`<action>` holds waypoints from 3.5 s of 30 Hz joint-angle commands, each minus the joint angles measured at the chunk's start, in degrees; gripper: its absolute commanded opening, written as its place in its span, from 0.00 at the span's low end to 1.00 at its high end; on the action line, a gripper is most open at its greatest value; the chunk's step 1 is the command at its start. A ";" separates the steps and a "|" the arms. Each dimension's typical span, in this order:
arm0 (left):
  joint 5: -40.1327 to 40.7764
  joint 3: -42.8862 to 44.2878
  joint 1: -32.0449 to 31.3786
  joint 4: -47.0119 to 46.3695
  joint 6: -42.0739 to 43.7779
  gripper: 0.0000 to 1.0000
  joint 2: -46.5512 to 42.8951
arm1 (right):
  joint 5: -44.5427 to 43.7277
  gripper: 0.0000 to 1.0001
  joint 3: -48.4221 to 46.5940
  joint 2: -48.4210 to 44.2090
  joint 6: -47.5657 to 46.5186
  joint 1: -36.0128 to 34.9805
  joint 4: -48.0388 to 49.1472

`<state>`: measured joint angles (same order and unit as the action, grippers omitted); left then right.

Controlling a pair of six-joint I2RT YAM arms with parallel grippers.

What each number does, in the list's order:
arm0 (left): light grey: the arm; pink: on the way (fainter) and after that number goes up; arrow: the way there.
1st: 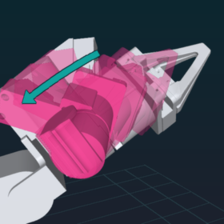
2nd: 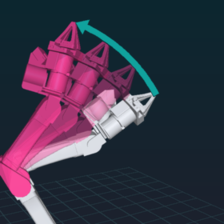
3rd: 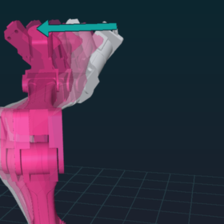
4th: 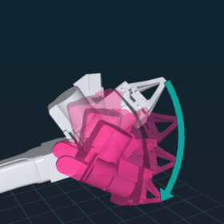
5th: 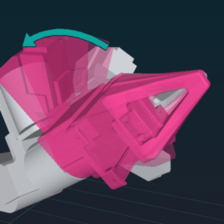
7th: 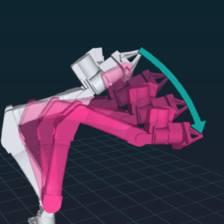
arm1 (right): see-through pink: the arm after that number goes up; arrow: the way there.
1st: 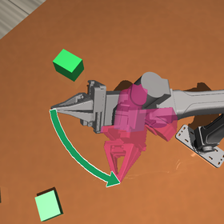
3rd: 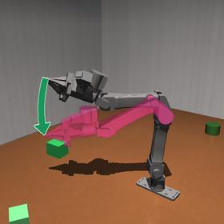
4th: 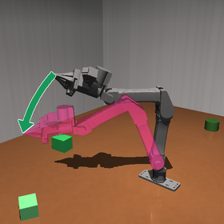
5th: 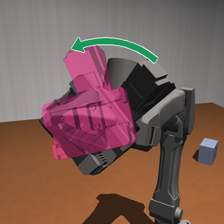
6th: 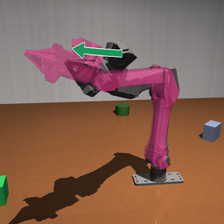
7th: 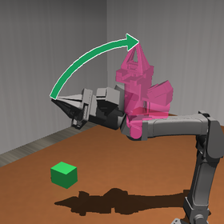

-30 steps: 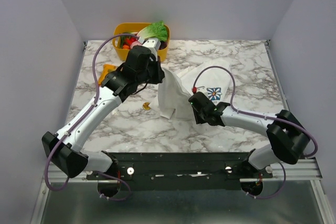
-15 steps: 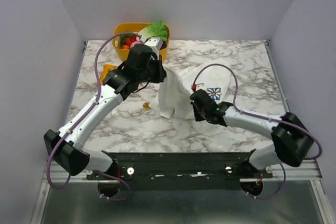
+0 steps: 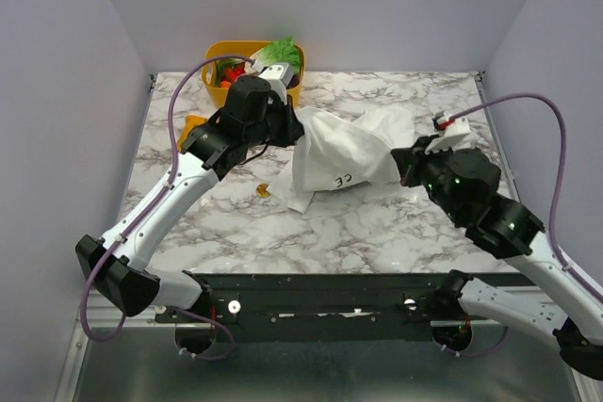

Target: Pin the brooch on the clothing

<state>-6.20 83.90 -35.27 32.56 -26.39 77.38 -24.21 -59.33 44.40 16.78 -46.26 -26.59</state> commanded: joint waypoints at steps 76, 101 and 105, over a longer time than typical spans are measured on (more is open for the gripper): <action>6.20 42.13 -17.64 4.09 10.84 0.00 -0.66 | -1.37 0.00 -36.47 -6.00 -15.45 1.09 -16.04; 18.04 66.75 -12.37 -9.95 17.33 0.00 27.72 | -14.66 0.00 -31.10 14.91 -43.93 7.72 20.60; 21.40 65.25 -9.21 -18.22 20.50 0.00 29.75 | -6.48 0.00 -35.58 20.63 -40.87 18.29 20.53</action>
<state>9.54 148.53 -47.24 27.49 -10.00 105.60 -36.71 -91.79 60.82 -21.12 -35.97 -12.49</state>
